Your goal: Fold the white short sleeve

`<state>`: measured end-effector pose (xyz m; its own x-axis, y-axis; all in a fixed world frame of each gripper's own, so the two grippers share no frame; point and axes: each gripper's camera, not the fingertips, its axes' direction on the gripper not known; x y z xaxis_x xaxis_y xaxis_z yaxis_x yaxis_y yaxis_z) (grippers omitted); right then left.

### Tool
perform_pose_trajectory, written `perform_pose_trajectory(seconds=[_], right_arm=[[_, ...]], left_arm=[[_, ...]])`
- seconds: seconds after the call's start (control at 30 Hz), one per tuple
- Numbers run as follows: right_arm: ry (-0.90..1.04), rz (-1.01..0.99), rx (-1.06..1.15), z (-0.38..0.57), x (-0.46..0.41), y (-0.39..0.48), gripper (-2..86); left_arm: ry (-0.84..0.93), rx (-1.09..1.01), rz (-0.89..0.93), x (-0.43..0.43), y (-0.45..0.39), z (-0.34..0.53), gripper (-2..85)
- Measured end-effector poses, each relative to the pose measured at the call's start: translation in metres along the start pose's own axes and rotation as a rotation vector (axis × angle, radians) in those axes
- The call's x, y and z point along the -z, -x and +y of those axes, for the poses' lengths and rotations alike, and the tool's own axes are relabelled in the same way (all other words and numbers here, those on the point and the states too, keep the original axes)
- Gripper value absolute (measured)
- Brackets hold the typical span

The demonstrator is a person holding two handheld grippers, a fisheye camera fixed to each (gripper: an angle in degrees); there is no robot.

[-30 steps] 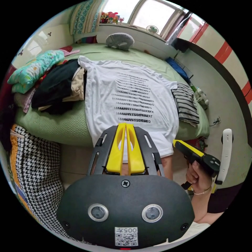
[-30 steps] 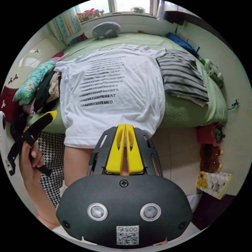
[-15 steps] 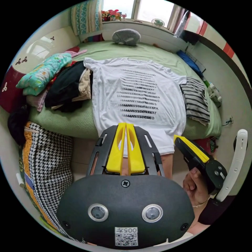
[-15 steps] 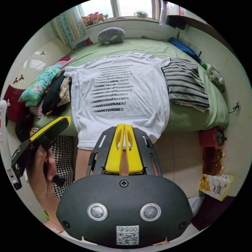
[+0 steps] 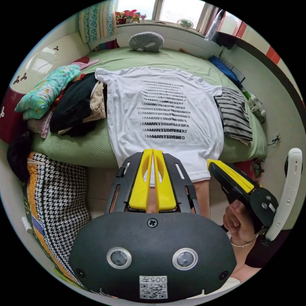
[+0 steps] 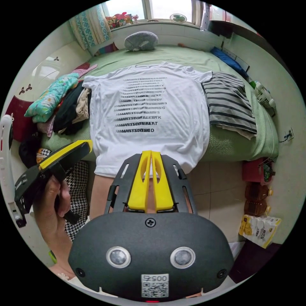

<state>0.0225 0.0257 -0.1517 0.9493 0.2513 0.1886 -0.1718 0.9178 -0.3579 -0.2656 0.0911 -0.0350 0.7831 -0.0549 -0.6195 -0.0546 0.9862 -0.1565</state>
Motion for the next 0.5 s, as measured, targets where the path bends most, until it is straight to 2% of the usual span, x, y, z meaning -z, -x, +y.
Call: perform_pose_trajectory(seconds=[0.5], right_arm=[[0.006, 0.003, -0.034, -0.007, -0.003, 0.007, -1.2]], left_arm=[[0.047, -0.012, 0.002, -0.017, -0.022, -0.011, -0.6]])
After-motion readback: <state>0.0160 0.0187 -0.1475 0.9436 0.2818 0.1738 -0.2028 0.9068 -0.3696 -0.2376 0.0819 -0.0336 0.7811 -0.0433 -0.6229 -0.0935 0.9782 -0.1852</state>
